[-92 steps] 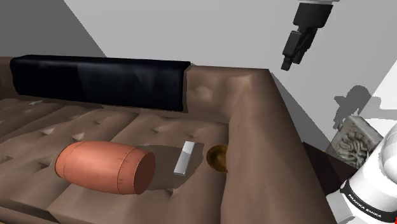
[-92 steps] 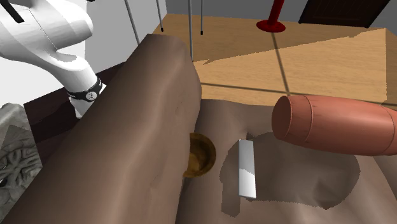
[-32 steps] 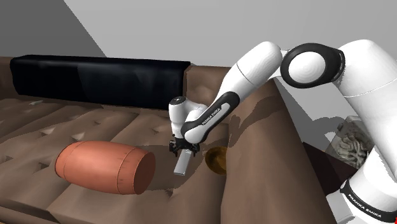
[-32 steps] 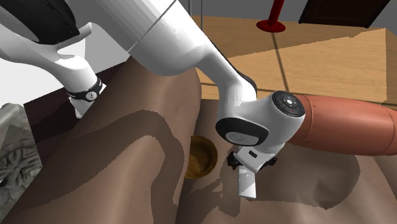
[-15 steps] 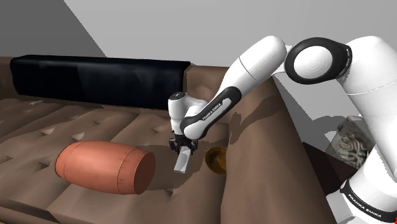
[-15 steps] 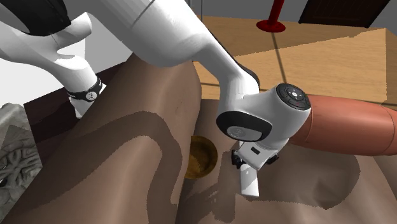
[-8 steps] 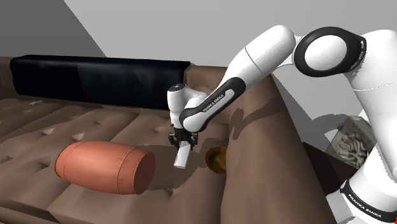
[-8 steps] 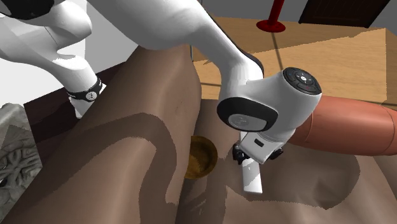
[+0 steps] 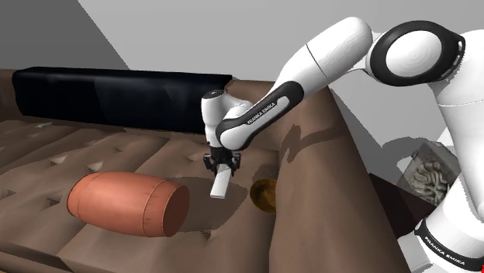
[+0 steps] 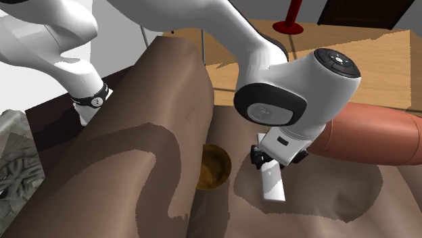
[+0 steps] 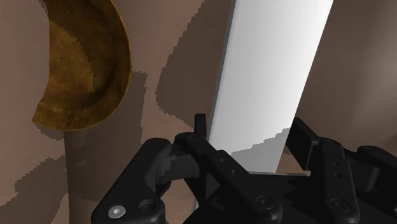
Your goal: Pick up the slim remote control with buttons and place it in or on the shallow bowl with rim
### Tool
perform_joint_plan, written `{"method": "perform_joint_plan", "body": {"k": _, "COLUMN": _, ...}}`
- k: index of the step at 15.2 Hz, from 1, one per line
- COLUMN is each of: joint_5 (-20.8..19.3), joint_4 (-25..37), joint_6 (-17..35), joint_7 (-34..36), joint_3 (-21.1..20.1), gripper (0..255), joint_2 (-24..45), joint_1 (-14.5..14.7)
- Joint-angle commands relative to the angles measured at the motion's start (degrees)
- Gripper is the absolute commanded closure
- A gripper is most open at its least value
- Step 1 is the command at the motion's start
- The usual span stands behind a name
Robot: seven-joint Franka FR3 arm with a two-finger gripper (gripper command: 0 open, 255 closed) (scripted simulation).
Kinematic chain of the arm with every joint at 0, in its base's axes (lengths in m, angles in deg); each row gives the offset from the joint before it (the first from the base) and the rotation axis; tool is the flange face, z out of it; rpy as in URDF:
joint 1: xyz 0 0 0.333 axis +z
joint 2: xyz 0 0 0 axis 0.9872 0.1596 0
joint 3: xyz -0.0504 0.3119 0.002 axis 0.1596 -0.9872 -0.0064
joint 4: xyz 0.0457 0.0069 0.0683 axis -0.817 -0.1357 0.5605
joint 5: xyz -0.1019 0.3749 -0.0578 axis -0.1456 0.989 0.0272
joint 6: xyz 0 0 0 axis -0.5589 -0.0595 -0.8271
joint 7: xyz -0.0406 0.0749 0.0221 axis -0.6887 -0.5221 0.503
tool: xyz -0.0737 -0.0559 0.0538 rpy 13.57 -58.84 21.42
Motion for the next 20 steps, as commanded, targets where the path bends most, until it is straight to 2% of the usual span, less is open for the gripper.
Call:
{"method": "perform_joint_plan", "body": {"k": 1, "joint_5": 0.44, "joint_4": -0.02, "joint_6": -1.04, "joint_7": -0.33, "joint_3": -0.34, "gripper": 255, "joint_2": -1.09, "joint_1": -0.3}}
{"method": "perform_joint_plan", "body": {"k": 3, "joint_5": 0.84, "joint_4": 0.06, "joint_6": -2.02, "joint_7": -0.58, "joint_3": -0.65, "gripper": 255, "joint_2": -2.03, "joint_1": -0.51}}
{"method": "perform_joint_plan", "body": {"k": 10, "joint_5": 3.69, "joint_4": -22.18, "joint_6": 7.06, "joint_7": -3.2, "joint_3": -2.6, "gripper": 255, "joint_2": -15.89, "joint_1": -7.1}}
{"method": "perform_joint_plan", "body": {"k": 16, "joint_5": 8.58, "joint_4": -38.29, "joint_6": 13.07, "joint_7": -8.57, "joint_3": -4.27, "gripper": 255, "joint_2": -27.23, "joint_1": -12.23}}
{"method": "perform_joint_plan", "body": {"k": 18, "joint_5": 10.91, "joint_4": -43.16, "joint_6": 14.67, "joint_7": -11.13, "joint_3": -4.68, "gripper": 255, "joint_2": -31.0, "joint_1": -13.64}}
{"method": "perform_joint_plan", "body": {"k": 20, "joint_5": 9.53, "joint_4": -43.25, "joint_6": 16.13, "joint_7": -10.13, "joint_3": -4.15, "gripper": 255, "joint_2": -29.44, "joint_1": -13.3}}
